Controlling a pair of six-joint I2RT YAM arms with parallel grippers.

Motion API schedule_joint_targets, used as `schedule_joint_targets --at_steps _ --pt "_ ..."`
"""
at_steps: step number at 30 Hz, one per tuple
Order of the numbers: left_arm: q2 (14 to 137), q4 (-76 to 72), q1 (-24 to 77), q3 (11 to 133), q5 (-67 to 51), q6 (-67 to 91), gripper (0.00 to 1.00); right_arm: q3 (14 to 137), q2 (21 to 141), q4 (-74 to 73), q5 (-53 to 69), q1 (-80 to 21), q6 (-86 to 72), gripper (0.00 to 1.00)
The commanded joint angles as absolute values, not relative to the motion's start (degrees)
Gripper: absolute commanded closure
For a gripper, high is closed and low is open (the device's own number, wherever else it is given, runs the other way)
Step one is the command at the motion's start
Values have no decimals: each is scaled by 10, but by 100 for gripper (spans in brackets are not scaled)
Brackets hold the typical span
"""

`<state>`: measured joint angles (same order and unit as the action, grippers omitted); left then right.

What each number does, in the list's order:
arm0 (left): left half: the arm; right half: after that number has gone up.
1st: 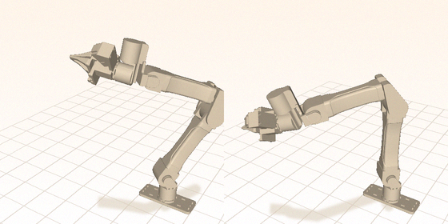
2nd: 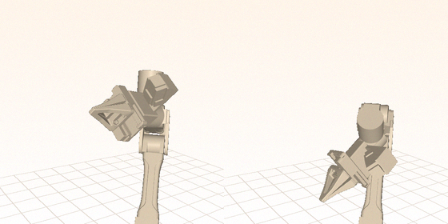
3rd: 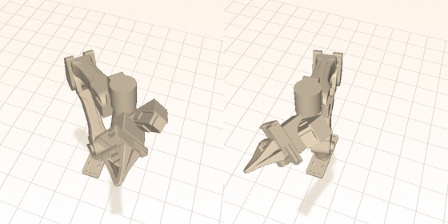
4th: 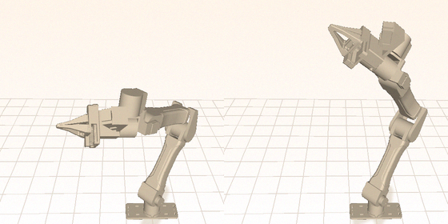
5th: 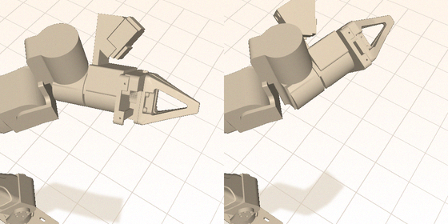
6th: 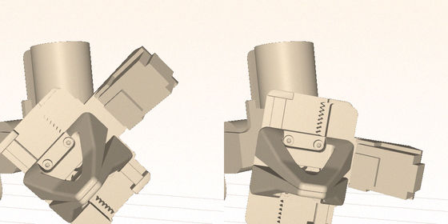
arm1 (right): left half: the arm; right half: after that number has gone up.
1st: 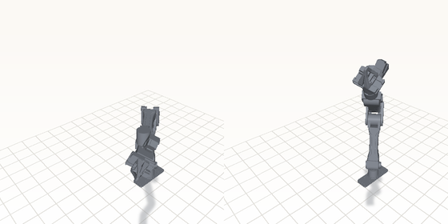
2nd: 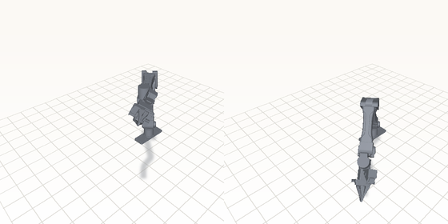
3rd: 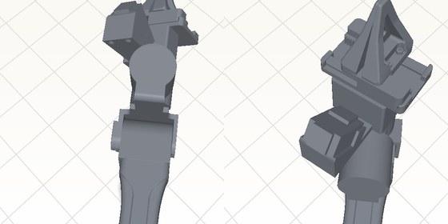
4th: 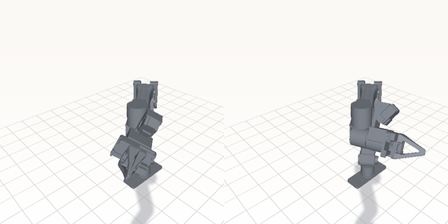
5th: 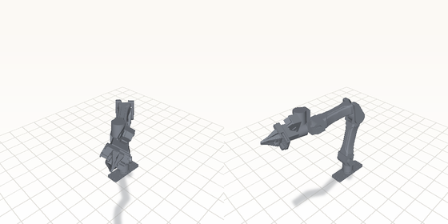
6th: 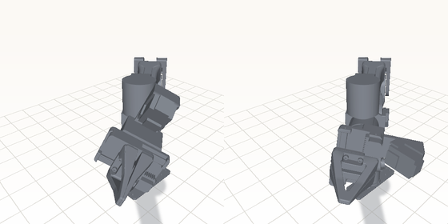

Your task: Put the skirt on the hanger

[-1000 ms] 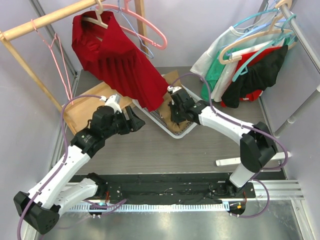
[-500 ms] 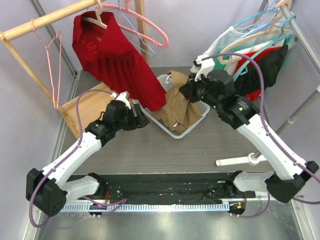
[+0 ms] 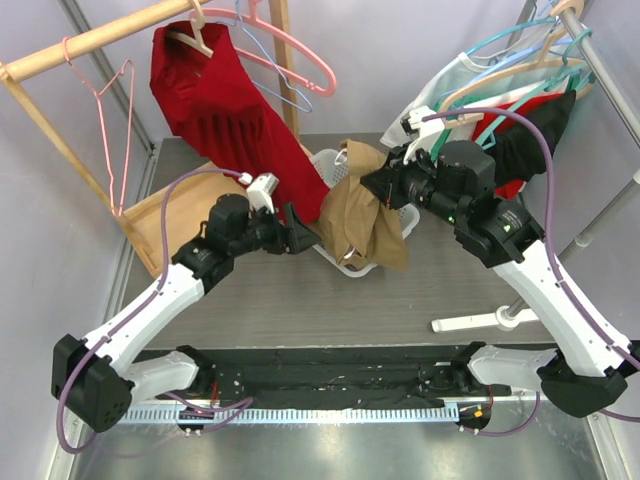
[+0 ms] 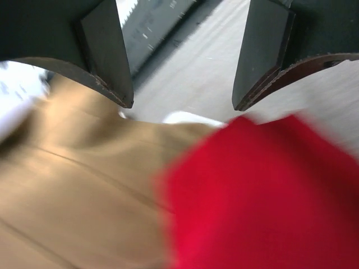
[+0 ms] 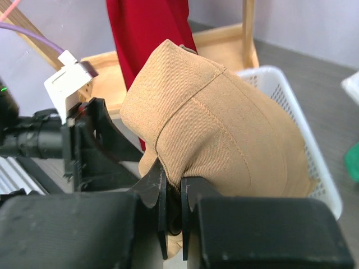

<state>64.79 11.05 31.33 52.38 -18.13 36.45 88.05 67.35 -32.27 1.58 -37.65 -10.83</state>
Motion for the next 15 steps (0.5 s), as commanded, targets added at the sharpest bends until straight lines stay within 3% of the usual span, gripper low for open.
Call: schedule_joint_targets --at_steps 1,10,12,13,15 --pt "622 -41 380 466 -265 383 23 858 669 -272 17 -374 -178 99" --pt "678 -156 458 439 -143 422 23 857 677 -265 12 -374 -205 99" --pt "692 -107 461 463 -77 420 32 856 673 -266 15 -374 -206 99" --pt "693 -91 464 472 -59 411 44 855 672 -267 15 -374 -207 99" --pt "693 -45 464 493 6 405 58 855 664 -271 13 -374 -207 99"
